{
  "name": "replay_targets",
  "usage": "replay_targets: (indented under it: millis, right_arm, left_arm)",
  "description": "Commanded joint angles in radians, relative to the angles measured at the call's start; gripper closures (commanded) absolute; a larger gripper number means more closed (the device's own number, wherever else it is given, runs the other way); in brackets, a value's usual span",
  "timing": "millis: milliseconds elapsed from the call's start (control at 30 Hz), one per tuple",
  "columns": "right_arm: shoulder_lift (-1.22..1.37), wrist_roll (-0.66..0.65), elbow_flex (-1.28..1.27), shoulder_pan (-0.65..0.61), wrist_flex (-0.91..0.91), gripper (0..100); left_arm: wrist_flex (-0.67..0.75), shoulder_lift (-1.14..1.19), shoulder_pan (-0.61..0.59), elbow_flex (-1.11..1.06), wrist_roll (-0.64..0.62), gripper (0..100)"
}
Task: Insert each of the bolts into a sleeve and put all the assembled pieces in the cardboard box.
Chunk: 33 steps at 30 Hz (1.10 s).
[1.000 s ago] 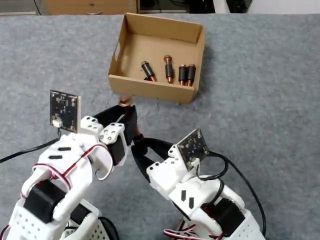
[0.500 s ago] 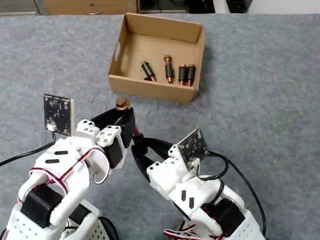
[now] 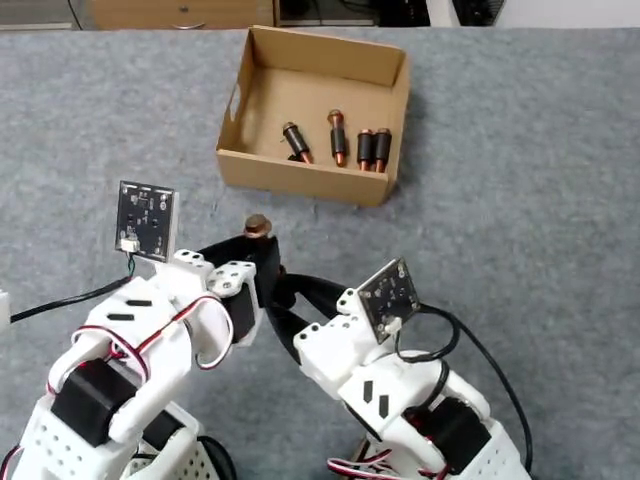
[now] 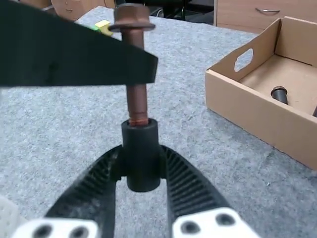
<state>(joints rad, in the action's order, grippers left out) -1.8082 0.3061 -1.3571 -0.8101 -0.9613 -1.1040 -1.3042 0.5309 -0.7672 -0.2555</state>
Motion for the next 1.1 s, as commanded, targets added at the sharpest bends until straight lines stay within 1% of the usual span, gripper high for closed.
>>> replay_targets:
  millis: [0, 100, 333, 400, 500, 567, 867, 967, 1067]
  right_arm:
    - [-0.096, 0.0, 0.015, 0.012, 0.032, 99.7]
    - [-0.096, 0.0, 0.016, 0.048, 0.032, 99.7]
    - [-0.096, 0.0, 0.025, 0.053, 0.028, 99.7]
    - [-0.096, 0.0, 0.024, 0.053, 0.026, 99.7]
    - [-0.096, 0.0, 0.025, 0.053, 0.026, 99.7]
    - [-0.096, 0.0, 0.025, 0.053, 0.026, 99.7]
    - [-0.096, 0.0, 0.025, 0.058, 0.032, 99.7]
    - [-0.096, 0.0, 0.031, 0.156, 0.071, 99.7]
    - [-0.096, 0.0, 0.038, 0.321, 0.146, 99.7]
  left_arm:
    - [-0.034, -0.008, 0.006, 0.015, 0.002, 98]
    - [-0.074, -0.008, 0.006, 0.018, 0.002, 98]
    - [-0.086, -0.008, 0.006, 0.014, 0.005, 98]
    - [-0.086, -0.008, 0.008, 0.012, 0.006, 94]
    - [-0.086, -0.008, 0.008, 0.012, 0.006, 85]
    - [-0.086, -0.008, 0.008, 0.012, 0.006, 81]
    - [-0.086, -0.01, 0.006, 0.02, 0.006, 81]
    - [-0.084, -0.01, -0.021, 0.068, 0.006, 81]
    - [-0.084, -0.01, -0.08, 0.138, 0.006, 81]
